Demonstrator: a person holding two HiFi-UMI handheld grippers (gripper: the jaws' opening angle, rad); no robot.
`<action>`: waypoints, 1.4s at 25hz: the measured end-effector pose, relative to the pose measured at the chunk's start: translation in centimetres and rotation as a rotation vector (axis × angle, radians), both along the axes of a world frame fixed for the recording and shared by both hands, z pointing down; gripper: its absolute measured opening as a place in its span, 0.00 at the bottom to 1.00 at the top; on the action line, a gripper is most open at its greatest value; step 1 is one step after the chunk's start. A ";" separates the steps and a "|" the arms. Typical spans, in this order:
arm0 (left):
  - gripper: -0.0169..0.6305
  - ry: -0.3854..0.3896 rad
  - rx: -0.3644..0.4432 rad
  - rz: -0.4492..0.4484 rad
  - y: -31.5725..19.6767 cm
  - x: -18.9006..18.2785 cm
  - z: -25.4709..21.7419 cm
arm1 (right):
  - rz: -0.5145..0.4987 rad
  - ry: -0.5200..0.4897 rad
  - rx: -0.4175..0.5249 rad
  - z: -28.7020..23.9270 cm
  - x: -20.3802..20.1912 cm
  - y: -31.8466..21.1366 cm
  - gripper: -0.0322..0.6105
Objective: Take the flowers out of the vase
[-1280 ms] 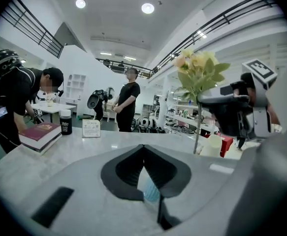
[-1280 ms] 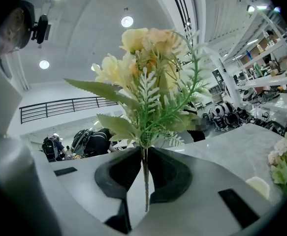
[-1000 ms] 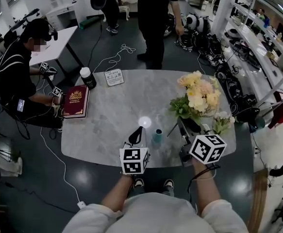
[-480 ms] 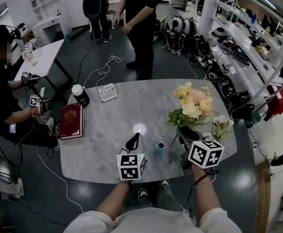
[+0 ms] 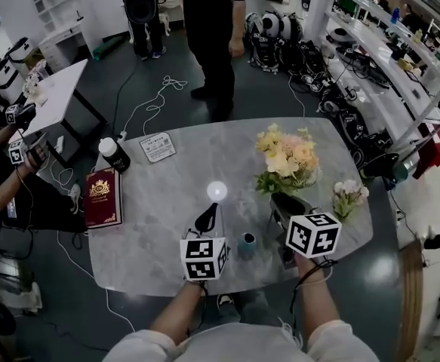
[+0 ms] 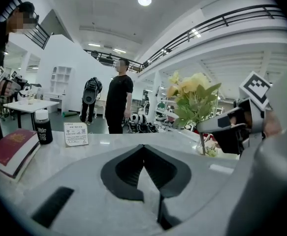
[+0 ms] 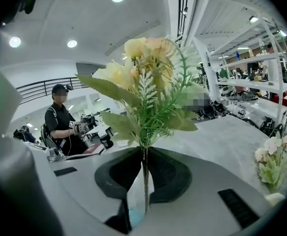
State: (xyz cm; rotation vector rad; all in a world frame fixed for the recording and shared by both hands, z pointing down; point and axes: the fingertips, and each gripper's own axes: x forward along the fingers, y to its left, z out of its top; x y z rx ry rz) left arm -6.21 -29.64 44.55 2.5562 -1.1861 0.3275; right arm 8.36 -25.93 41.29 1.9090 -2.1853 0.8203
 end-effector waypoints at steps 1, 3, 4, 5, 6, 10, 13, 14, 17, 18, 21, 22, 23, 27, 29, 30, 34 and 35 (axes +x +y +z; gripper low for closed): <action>0.04 -0.002 -0.003 0.001 -0.5 0.3 0.2 | -0.003 -0.006 -0.004 0.3 0.0 -0.6 0.11; 0.04 -0.006 -0.012 0.001 -1.5 0.8 0.7 | -0.011 -0.020 -0.011 1.0 0.0 -1.7 0.11; 0.04 -0.008 -0.017 0.000 -1.8 1.1 0.9 | -0.017 -0.028 -0.017 1.3 0.0 -2.2 0.11; 0.04 -0.011 -0.024 -0.001 -2.1 1.4 1.2 | -0.024 -0.034 -0.025 1.7 0.0 -2.7 0.11; 0.04 -0.014 -0.031 -0.002 -2.3 1.7 1.4 | -0.030 -0.039 -0.035 2.1 0.1 -3.0 0.11; 0.04 -0.029 -0.061 -0.006 -3.3 2.2 2.9 | -0.032 -0.058 -0.084 4.4 0.7 -4.3 0.11; 0.04 -0.039 -0.082 -0.017 -4.2 2.5 4.3 | -0.028 -0.068 -0.121 6.3 1.1 -5.3 0.11; 0.04 -0.042 -0.089 -0.021 -4.6 2.6 4.7 | -0.030 -0.071 -0.132 6.9 1.2 -5.6 0.11; 0.04 -0.045 -0.108 -0.032 -5.4 3.1 5.9 | -0.037 -0.084 -0.159 8.3 1.3 -6.4 0.11; 0.04 -0.045 -0.116 -0.036 -5.7 3.3 6.2 | -0.038 -0.090 -0.166 8.7 1.4 -6.6 0.11; 0.04 -0.044 -0.137 -0.042 -6.2 4.0 7.2 | -0.037 -0.117 -0.187 10.1 1.6 -7.2 0.11; 0.04 -0.046 -0.143 -0.042 -6.3 4.2 7.5 | -0.034 -0.124 -0.194 10.5 1.7 -7.4 0.11; 0.04 -0.048 -0.148 -0.040 -6.4 4.4 7.9 | -0.031 -0.130 -0.201 11.0 1.8 -7.5 0.11; 0.04 -0.058 -0.164 -0.030 -6.8 5.1 9.1 | -0.025 -0.137 -0.234 12.8 1.9 -8.1 0.11; 0.04 -0.065 -0.172 -0.027 -6.8 5.3 9.6 | -0.028 -0.136 -0.254 13.7 1.8 -8.2 0.11; 0.04 -0.068 -0.176 -0.026 -6.9 5.4 9.9 | -0.029 -0.135 -0.262 14.2 1.9 -8.2 0.11; 0.04 -0.074 -0.198 -0.026 -6.7 5.7 10.8 | -0.028 -0.127 -0.293 15.5 2.2 -8.2 0.11; 0.04 -0.075 -0.202 -0.027 -6.7 5.7 11.0 | -0.028 -0.126 -0.301 15.8 2.3 -8.2 0.11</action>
